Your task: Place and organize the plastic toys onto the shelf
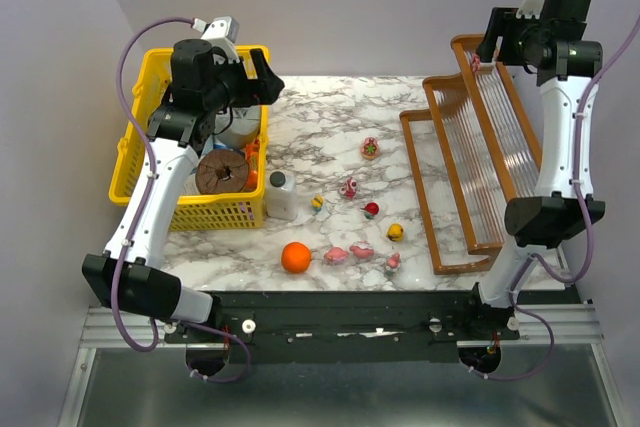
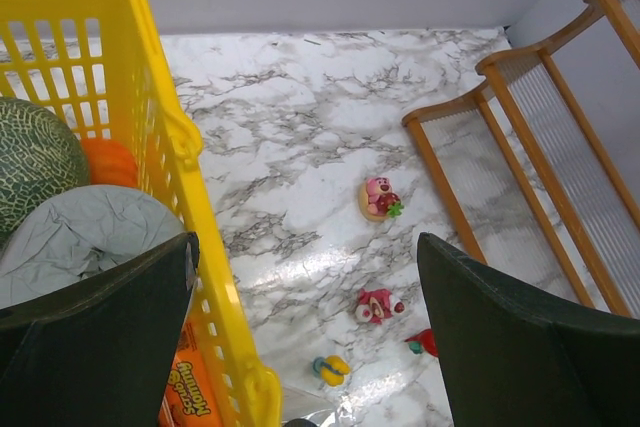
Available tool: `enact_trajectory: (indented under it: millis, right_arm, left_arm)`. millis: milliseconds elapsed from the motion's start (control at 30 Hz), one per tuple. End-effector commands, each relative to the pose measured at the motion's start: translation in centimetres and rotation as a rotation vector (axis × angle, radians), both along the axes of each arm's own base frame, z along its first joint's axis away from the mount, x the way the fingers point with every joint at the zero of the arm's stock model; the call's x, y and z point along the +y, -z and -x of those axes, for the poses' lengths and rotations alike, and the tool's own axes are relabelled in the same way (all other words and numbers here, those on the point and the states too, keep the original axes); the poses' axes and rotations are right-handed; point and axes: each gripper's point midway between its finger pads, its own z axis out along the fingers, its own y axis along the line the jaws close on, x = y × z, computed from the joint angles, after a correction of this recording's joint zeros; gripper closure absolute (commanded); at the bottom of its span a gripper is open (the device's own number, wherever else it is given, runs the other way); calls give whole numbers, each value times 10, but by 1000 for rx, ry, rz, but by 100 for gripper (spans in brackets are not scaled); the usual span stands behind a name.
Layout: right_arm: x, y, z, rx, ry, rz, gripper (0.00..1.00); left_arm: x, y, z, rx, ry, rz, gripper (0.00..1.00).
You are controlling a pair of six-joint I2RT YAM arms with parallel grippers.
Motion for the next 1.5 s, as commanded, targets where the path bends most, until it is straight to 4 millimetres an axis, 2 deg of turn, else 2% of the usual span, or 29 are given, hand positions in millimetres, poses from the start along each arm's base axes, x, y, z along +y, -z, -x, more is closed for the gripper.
enact_trajectory:
  millis: [0, 33, 67, 100, 133, 167, 200, 233, 267, 300, 333, 367, 400, 433, 467, 500, 533, 567, 600, 700, 733, 900, 1100, 1133, 1200, 1233, 1333, 1367, 1467]
  right_arm:
    - [26, -58, 36, -144, -104, -60, 17]
    - [34, -53, 40, -130, -128, -69, 16]
    - [43, -64, 53, -156, -161, -75, 16]
    - [51, -64, 59, -162, -184, -66, 16]
    - [70, -46, 64, -123, -231, -54, 16]
    - [76, -48, 65, -154, -227, -17, 16]
    - [85, -65, 86, -221, -254, 22, 15]
    - [110, -34, 92, -167, -315, 24, 15]
    - [121, -39, 96, -211, -342, 28, 15]
    - [127, -47, 115, -250, -360, 18, 15]
    - [141, -41, 123, -247, -394, 4, 15]
    - [150, -19, 129, -214, -422, -17, 15]
    - [158, -12, 136, -204, -447, -41, 15]
    - [174, -13, 155, -227, -509, -50, 15]
    - [181, -4, 159, -234, -522, -46, 15]
    - [189, 27, 164, -179, -547, -28, 14]
    - [201, 38, 175, -166, -589, -24, 14]
    - [206, 50, 177, -145, -597, -26, 14]
    - [210, 74, 181, -83, -606, -43, 14]
    - [229, 106, 191, -12, -663, -72, 14]
    - [237, 125, 197, 25, -685, -68, 14]
    - [256, 175, 186, 130, -631, -83, 16]
    - [282, 205, 163, 195, -525, -140, 21]
    - [290, 220, 162, 233, -519, -142, 21]
    - [298, 226, 156, 247, -472, -156, 24]
    - [305, 242, 155, 283, -460, -140, 25]
    - [307, 257, 148, 316, -377, -132, 30]
    - [309, 270, 147, 343, -368, -117, 31]
    - [309, 281, 142, 346, -329, -77, 35]
  left_arm:
    - [7, -14, 15, -44, -20, -13, 1]
    - [8, -16, 18, -53, -20, -12, 1]
    - [9, -18, 19, -59, -21, -11, 1]
    - [8, -16, 21, -59, -19, -13, 1]
    - [10, -18, 24, -66, -21, -11, 1]
    - [10, -20, 25, -76, -21, -10, 1]
    - [10, -20, 28, -74, -22, -8, 1]
    - [11, -19, 31, -78, -23, -9, 1]
    - [12, -20, 33, -82, -23, -8, 1]
    - [12, -18, 35, -79, -23, -7, 1]
    - [13, -20, 39, -87, -21, -3, 1]
    - [13, -22, 42, -92, -22, 3, 1]
    - [13, -22, 44, -95, -19, 5, 1]
    - [13, -22, 49, -97, -16, 11, 1]
    - [12, -22, 51, -100, -14, 19, 1]
    - [12, -22, 52, -103, -13, 23, 1]
    - [12, -21, 55, -100, -7, 27, 1]
    - [10, -22, 57, -100, -1, 38, 1]
    - [10, -20, 57, -95, 1, 40, 1]
    - [5, -18, 60, -84, 23, 57, 1]
    - [5, -17, 61, -79, 26, 62, 1]
    - [1, -15, 62, -60, 34, 91, 1]
    - [-4, -13, 62, -41, 46, 129, 1]
    - [-4, -12, 62, -38, 44, 131, 1]
    - [-4, -12, 61, -32, 37, 138, 1]
    - [-3, -13, 61, -34, 34, 137, 1]
    - [-3, -13, 62, -35, 31, 138, 1]
    - [-3, -14, 62, -38, 31, 140, 1]
    - [-4, -16, 62, -49, 39, 144, 1]
